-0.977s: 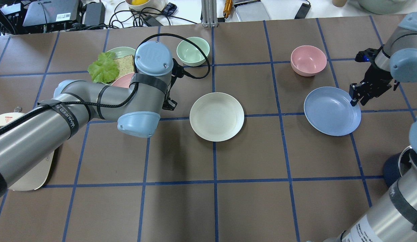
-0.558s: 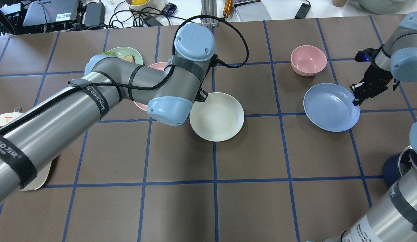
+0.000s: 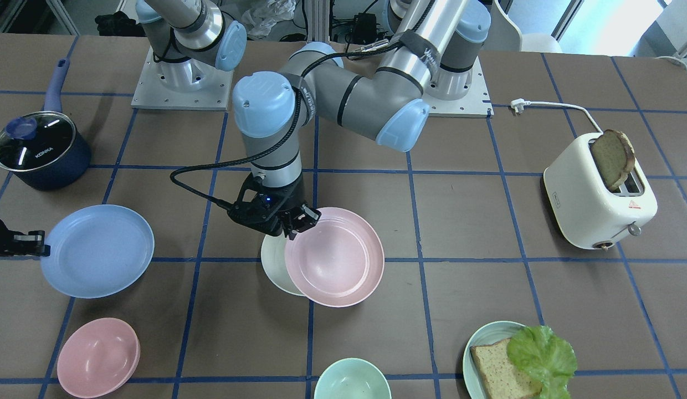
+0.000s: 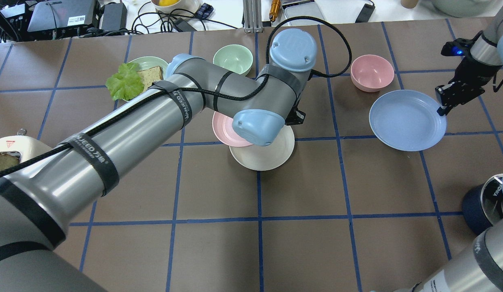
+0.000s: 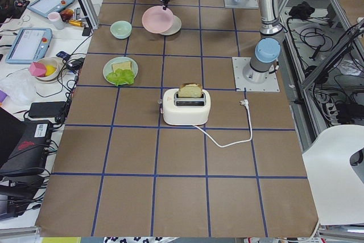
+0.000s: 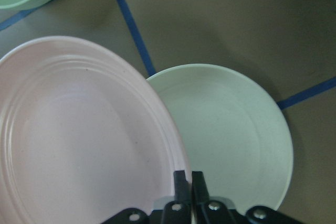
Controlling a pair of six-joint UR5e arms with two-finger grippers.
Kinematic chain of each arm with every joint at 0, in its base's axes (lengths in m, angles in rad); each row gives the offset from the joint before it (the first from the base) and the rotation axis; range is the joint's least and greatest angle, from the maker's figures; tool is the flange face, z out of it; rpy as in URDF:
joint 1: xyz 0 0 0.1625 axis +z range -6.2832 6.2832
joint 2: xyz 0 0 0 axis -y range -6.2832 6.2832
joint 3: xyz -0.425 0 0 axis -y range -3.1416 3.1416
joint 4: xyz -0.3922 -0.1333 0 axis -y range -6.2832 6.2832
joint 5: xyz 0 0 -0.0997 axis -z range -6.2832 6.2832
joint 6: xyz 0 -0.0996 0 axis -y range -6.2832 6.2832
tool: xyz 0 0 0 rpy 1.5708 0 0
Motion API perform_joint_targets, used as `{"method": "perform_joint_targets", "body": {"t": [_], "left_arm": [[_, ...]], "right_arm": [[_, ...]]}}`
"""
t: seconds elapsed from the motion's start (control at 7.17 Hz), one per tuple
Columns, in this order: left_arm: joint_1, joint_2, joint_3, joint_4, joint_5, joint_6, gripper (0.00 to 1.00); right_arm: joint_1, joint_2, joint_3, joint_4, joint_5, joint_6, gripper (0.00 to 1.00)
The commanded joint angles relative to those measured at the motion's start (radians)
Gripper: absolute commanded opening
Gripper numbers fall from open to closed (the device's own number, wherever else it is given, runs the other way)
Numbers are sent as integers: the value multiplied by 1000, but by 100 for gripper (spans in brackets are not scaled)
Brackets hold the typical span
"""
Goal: Stack three plates with pink and blue
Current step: 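Lower pink plate onto cream plate with left gripper while right lifts blue plate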
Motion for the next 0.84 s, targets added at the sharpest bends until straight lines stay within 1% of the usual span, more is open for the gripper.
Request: {"method": "perform_joint_targets", "body": {"t": [0.0,0.28,0.56,0.7], "left_arm": [[-54,-82,115,-97,7,-111,0],[-71,-108,129,-141,32,-241,0],[-72,-114,123,-174,33,-277,0],[-72,-125,126,-170,41,-298,0]], "right_arm": [[5,-28,-151,204,0,1,0],[9,-26,-162,210,11,4,0],[9,-23,-163,210,14,1,0],[9,-20,-163,210,14,1,0]]}}
